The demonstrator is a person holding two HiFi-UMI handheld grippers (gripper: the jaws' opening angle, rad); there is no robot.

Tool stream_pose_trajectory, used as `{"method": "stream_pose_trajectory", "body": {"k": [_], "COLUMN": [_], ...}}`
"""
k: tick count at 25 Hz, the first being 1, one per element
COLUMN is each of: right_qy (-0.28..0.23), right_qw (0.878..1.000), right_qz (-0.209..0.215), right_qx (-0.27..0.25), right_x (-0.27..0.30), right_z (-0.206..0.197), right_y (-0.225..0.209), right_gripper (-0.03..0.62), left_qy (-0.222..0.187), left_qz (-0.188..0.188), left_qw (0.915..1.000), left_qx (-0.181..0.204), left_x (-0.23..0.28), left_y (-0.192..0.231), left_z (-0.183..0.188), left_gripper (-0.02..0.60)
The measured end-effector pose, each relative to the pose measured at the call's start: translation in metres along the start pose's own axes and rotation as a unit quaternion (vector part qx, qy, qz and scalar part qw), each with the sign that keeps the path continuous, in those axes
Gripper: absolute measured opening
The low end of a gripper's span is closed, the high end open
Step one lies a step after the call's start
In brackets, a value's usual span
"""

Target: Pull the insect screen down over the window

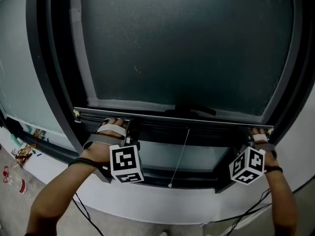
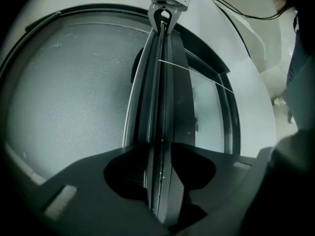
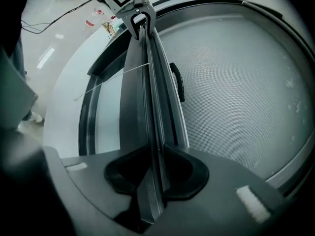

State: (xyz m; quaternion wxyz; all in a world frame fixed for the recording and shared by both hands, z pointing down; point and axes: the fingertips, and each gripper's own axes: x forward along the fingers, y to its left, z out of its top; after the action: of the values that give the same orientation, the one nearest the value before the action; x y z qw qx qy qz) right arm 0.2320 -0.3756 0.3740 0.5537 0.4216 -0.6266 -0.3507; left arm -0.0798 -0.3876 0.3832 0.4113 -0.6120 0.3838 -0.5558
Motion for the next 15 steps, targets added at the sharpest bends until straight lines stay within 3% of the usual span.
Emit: {"method": "stream_pose_trajectory", "body": {"k": [15], "right_qy": [0.016], "right_qw": [1.0], "right_qz": [0.007], "right_qx": [0.008], "right_x": [0.004], "right_z": [0.0], "right_y": [0.011], "right_gripper": [0.049], "left_qy": [0.013], "left_qz": [-0.002], "left_qw": [0.9999], "left_qx": [0.008], "left_x": [0.003], "left_y": [-0.012], "left_z": [-0.003], "left_gripper": [0.15]}}
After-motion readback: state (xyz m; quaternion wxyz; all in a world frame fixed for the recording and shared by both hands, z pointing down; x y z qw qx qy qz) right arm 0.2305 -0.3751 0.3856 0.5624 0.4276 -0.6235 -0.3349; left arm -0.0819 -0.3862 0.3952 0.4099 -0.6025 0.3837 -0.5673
